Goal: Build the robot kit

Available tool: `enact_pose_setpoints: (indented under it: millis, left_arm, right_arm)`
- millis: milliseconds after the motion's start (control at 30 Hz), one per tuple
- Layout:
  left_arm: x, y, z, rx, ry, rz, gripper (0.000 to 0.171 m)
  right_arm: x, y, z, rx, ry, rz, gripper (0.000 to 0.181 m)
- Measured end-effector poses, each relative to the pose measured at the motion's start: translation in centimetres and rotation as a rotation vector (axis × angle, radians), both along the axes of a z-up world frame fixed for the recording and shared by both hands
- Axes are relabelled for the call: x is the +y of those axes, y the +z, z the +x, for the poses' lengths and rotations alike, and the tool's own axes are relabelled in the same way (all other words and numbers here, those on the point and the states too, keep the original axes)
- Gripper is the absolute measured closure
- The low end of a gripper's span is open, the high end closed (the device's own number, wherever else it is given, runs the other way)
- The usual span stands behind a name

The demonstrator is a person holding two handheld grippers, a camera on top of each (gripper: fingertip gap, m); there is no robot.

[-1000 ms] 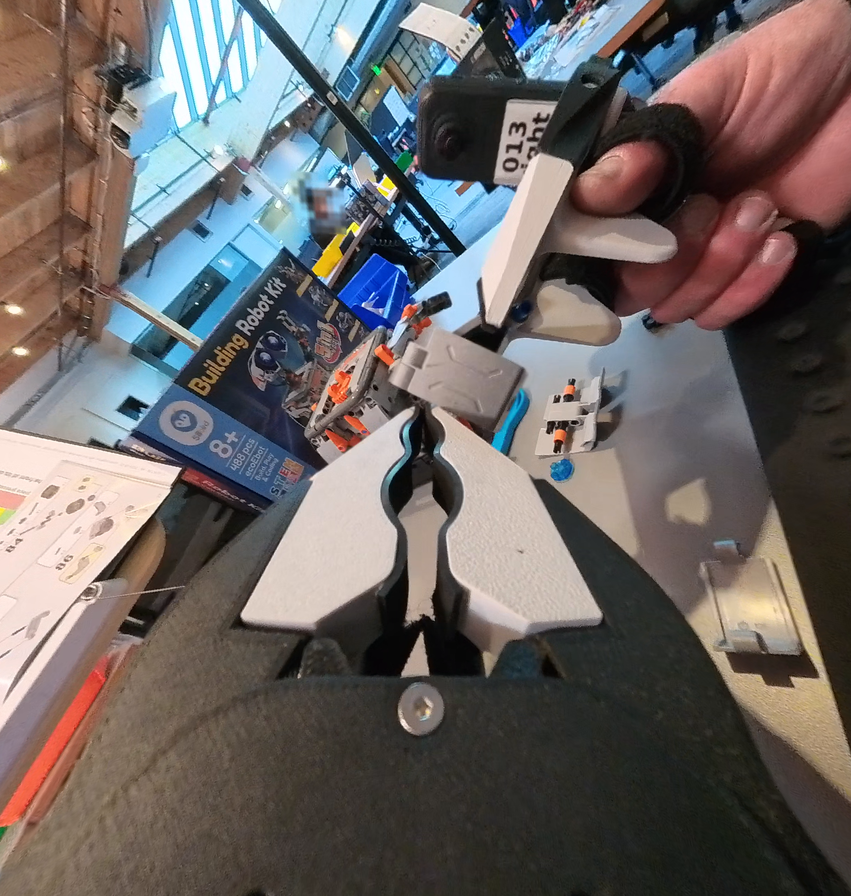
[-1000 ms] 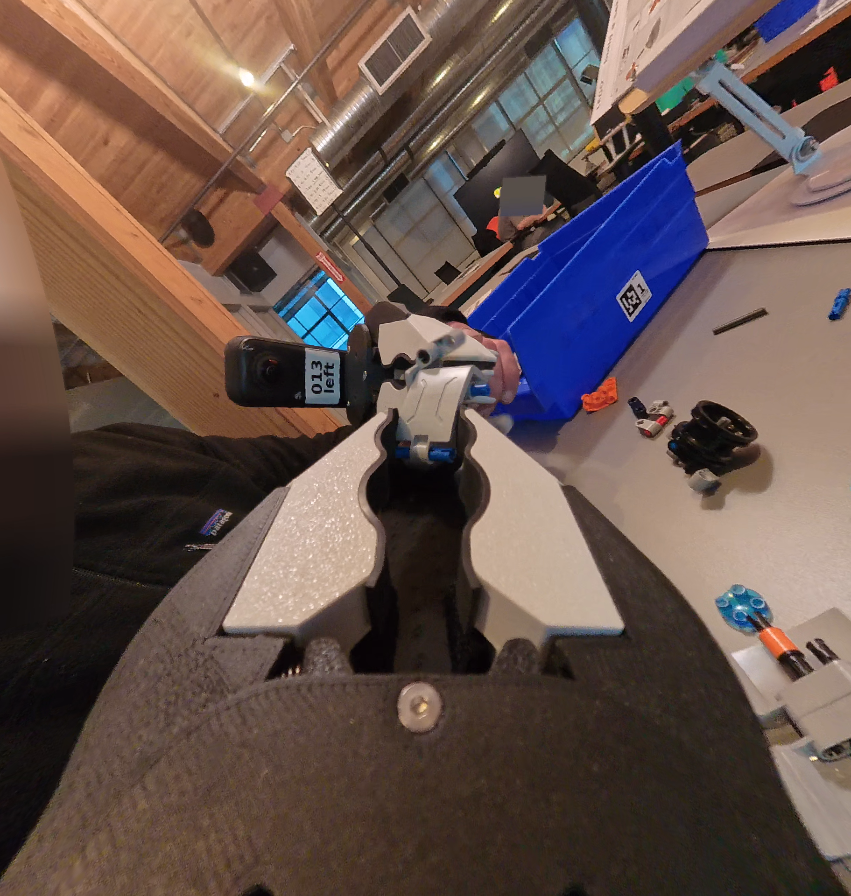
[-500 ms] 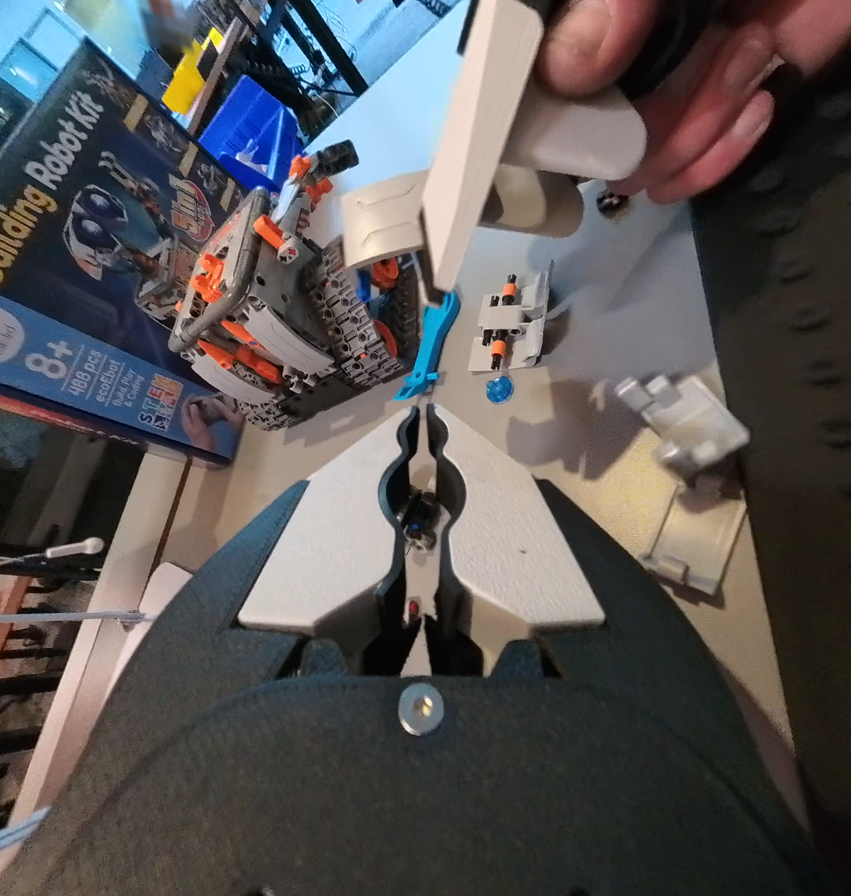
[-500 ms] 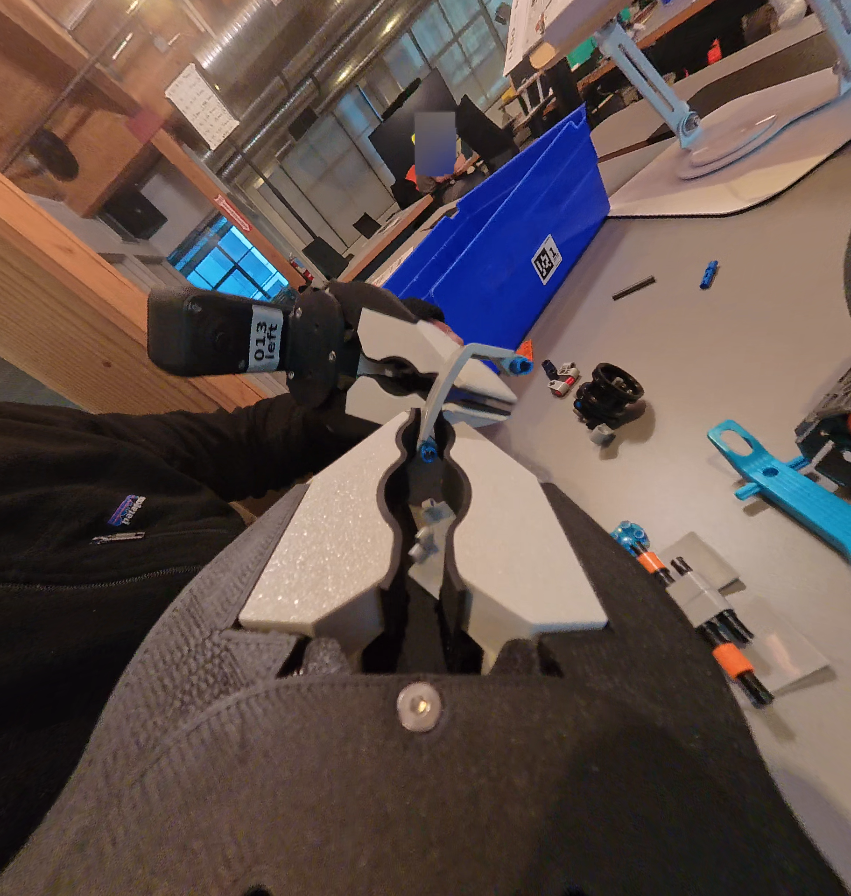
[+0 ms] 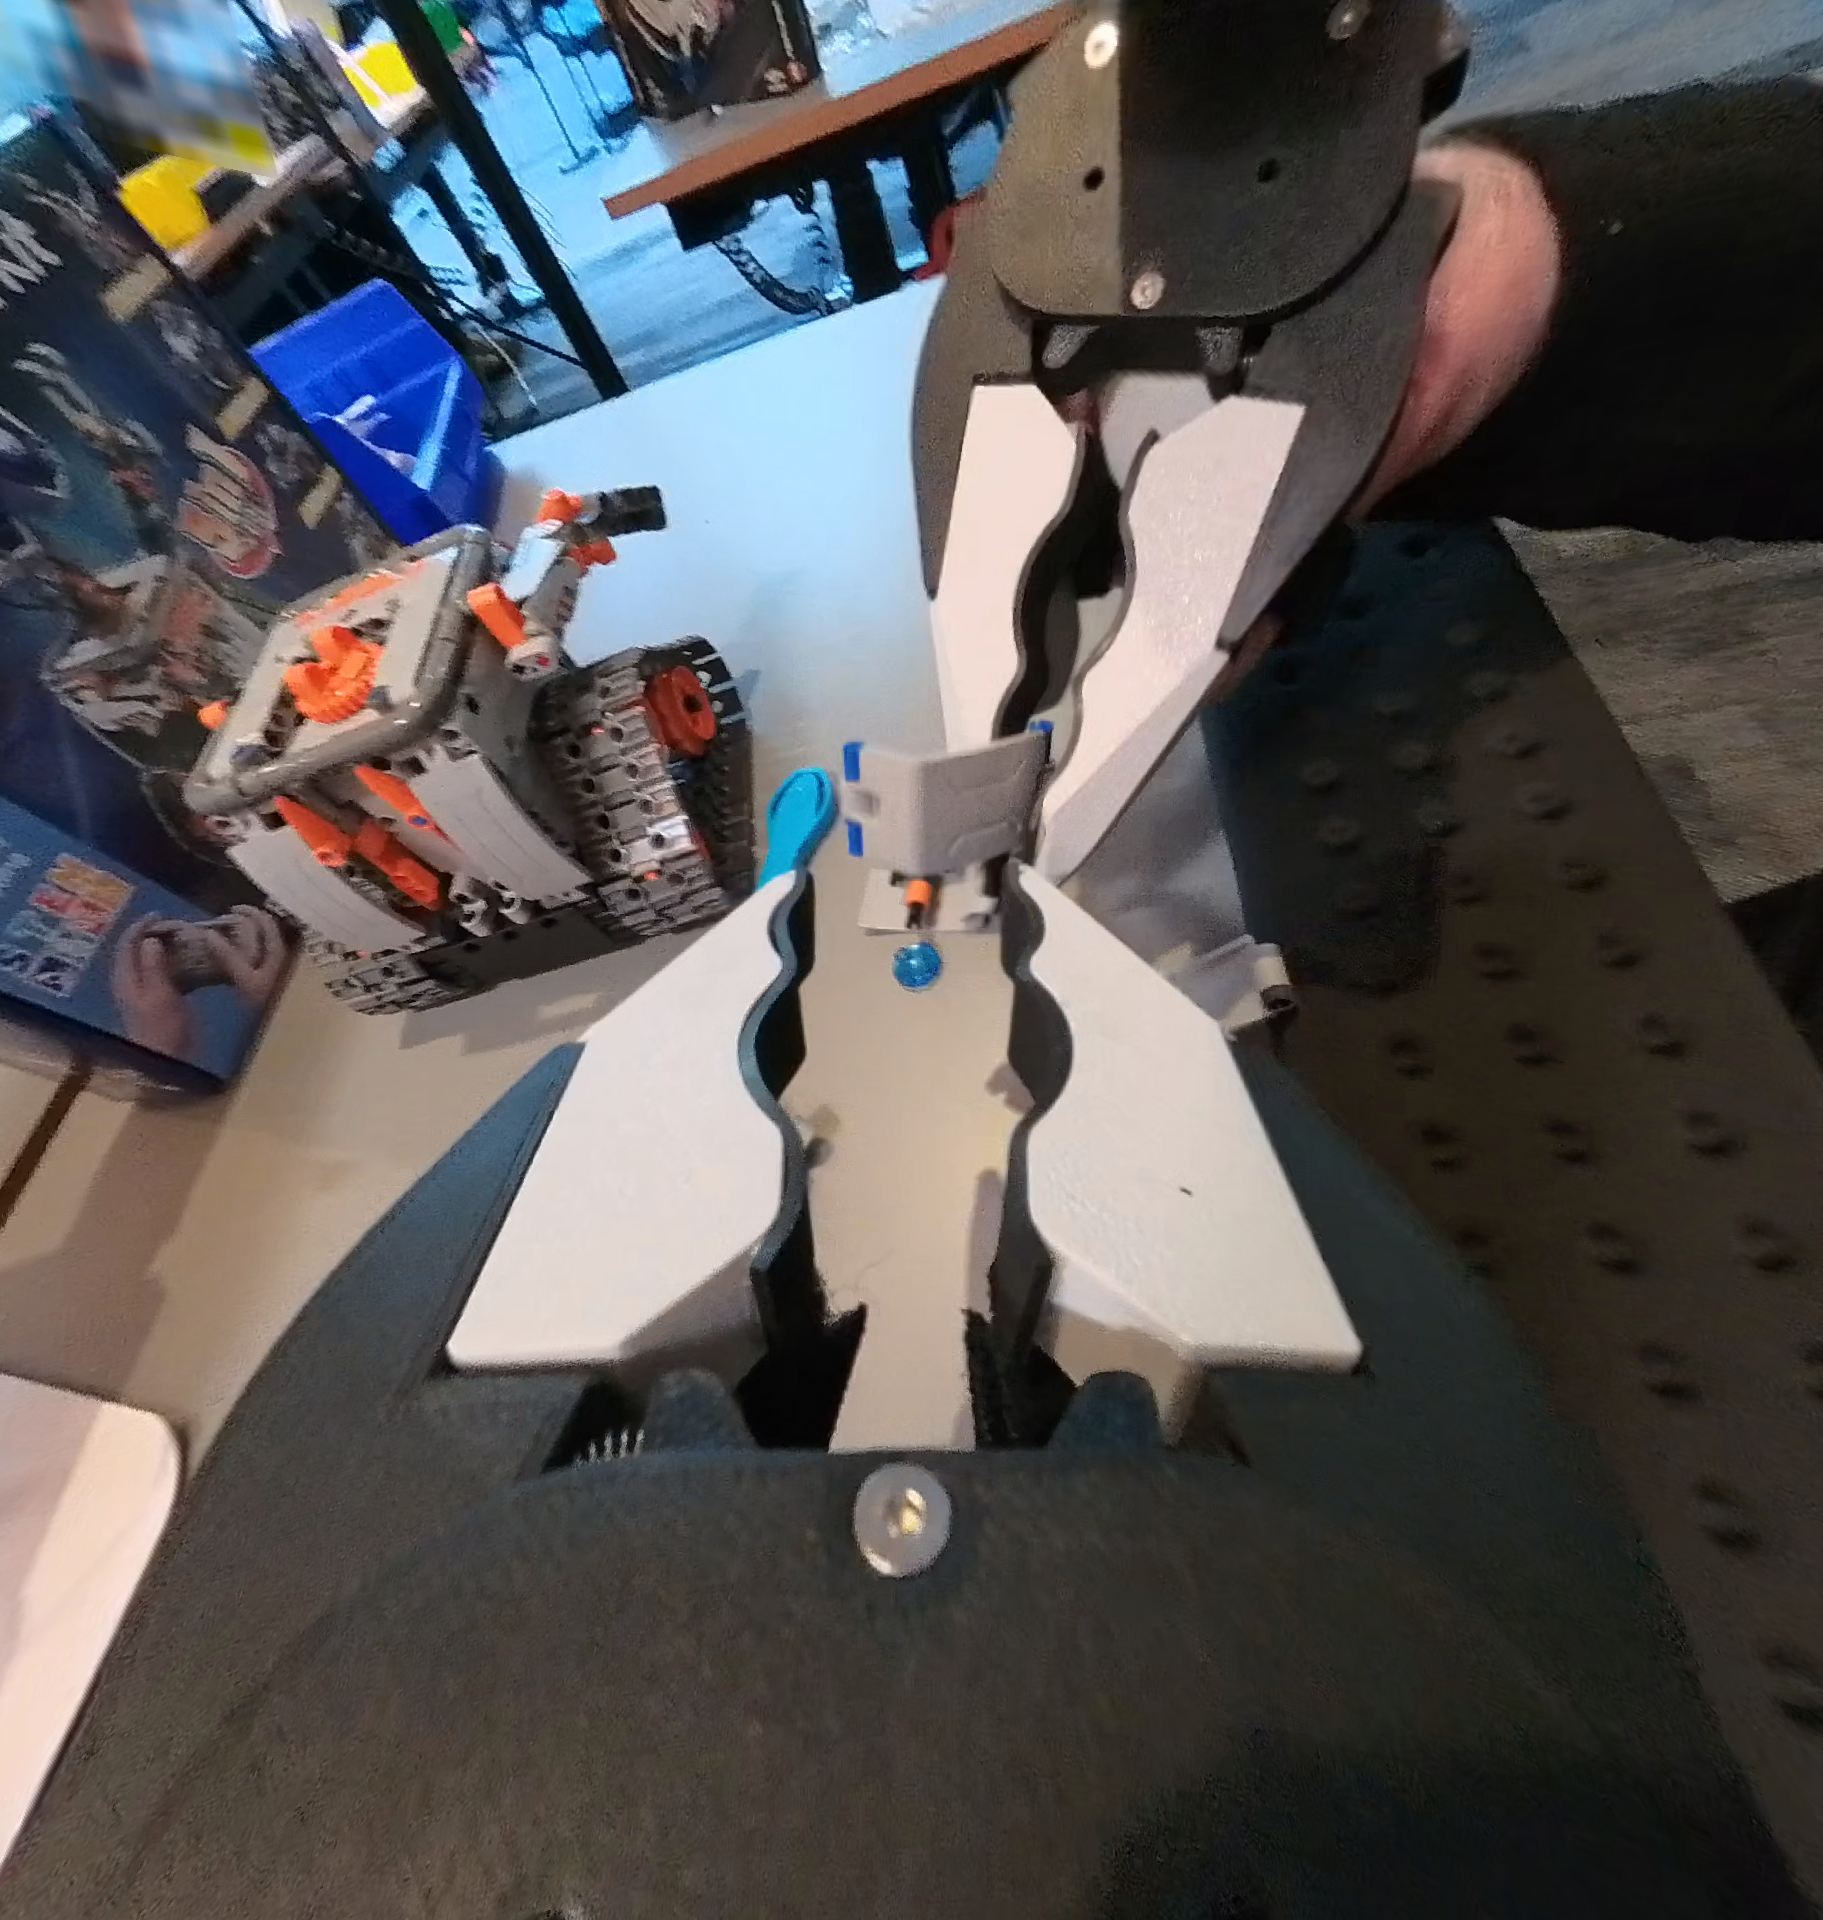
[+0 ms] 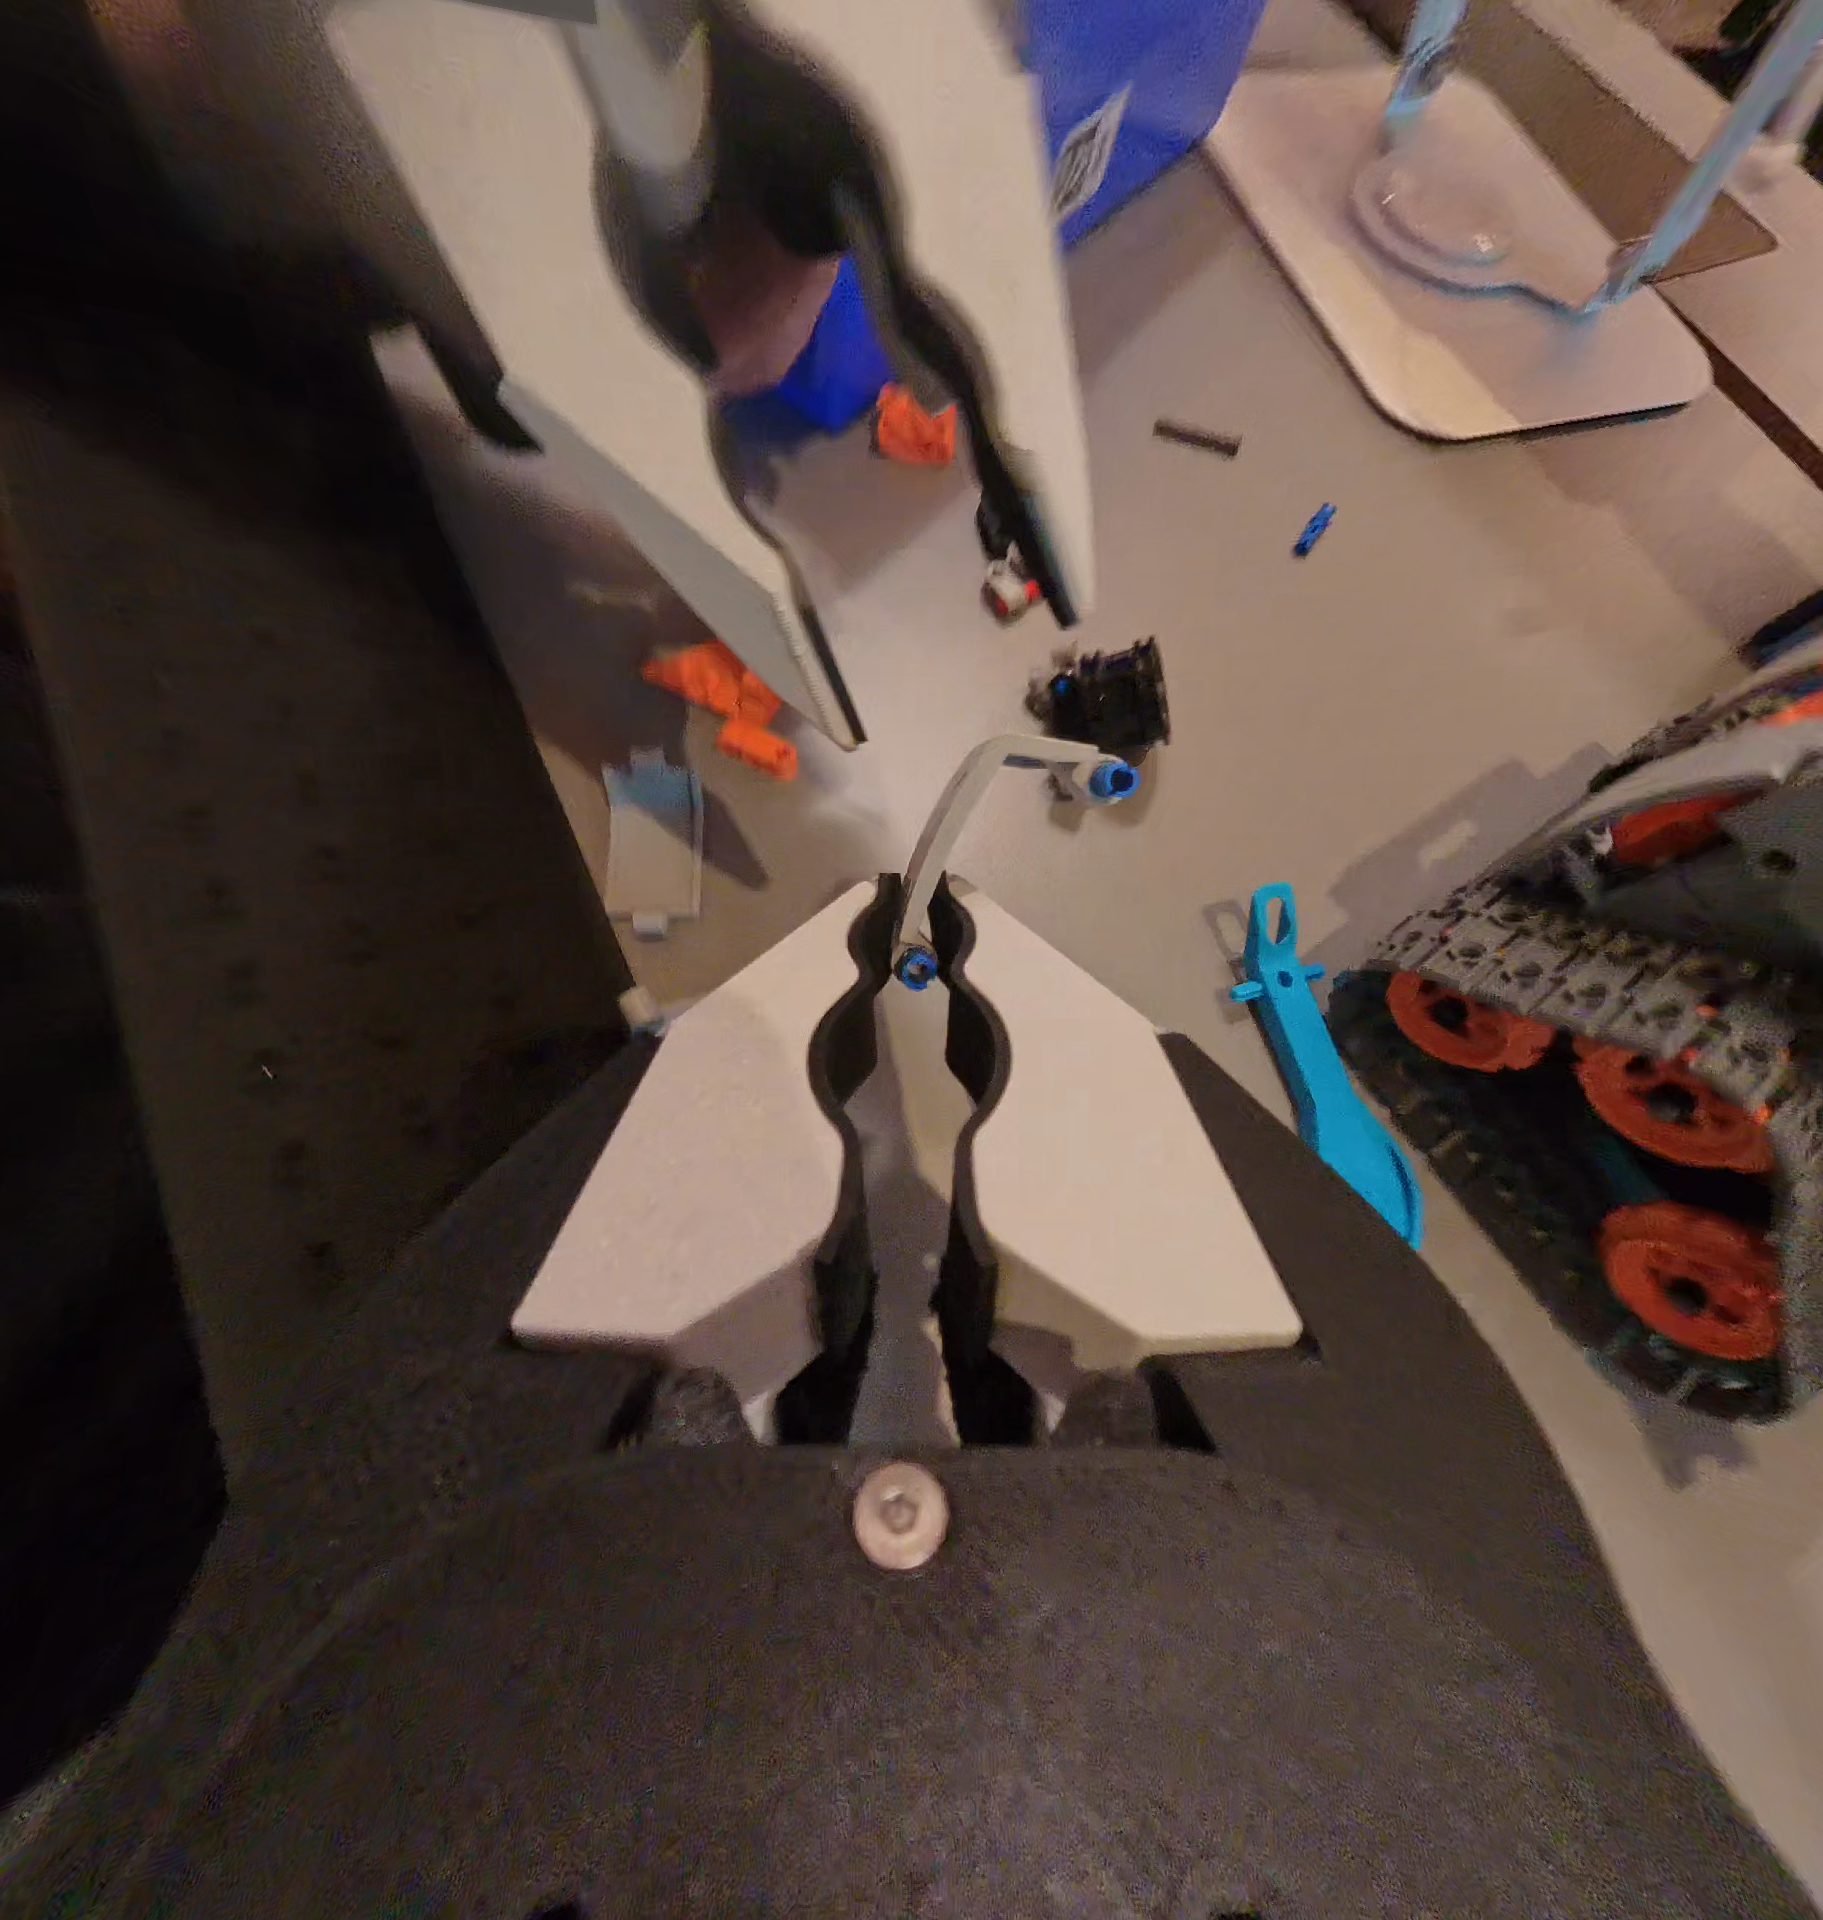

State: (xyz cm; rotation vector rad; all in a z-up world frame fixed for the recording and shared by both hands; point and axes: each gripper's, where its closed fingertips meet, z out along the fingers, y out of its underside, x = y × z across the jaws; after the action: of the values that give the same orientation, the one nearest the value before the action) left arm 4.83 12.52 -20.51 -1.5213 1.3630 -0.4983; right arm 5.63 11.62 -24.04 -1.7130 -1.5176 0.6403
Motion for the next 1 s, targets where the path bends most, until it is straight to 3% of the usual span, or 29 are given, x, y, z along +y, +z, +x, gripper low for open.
enact_pose_setpoints:
  millis: [233, 367, 467, 667, 767, 933, 967, 1000]
  left_arm:
    - [-1.7, -1.6, 0.7, 0.185, -0.124, 0.068, 0.134]
    - [-3.0, -3.3, 0.9, 0.265, -0.217, -0.023, 0.143]
    - [-3.4, -3.4, 1.1, 0.222, -0.239, -0.114, 0.146]
    - [-3.2, -2.3, 0.9, 0.135, -0.215, -0.274, 0.148]
    - [-3.2, -1.4, 1.2, 0.06, -0.219, -0.416, 0.148]
    - [-3.9, -0.9, 2.0, 0.039, -0.285, -0.661, 0.146]
    - [-3.9, -0.9, 2.2, 0.051, -0.298, -0.671, 0.148]
    - [-3.7, -1.0, 2.3, 0.068, -0.293, -0.677, 0.148]
  right_arm:
    - [-2.0, -1.5, -0.7, -0.199, 0.212, 0.129, 0.177]
    - [-3.3, -1.4, -0.8, -0.216, 0.352, 0.158, 0.177]
    - [-3.6, -1.1, -0.8, -0.177, 0.401, 0.129, 0.177]
    - [-2.9, 0.3, -1.0, -0.066, 0.346, 0.112, 0.172]
    - [-2.4, 1.1, -0.7, -0.057, 0.303, 0.223, 0.16]
    - [-2.2, 1.4, 0.5, -0.162, 0.254, 0.428, 0.164]
    - [-1.7, 1.5, 0.8, -0.17, 0.214, 0.433, 0.143]
    - [-1.4, 1.4, 1.2, -0.18, 0.187, 0.416, 0.14]
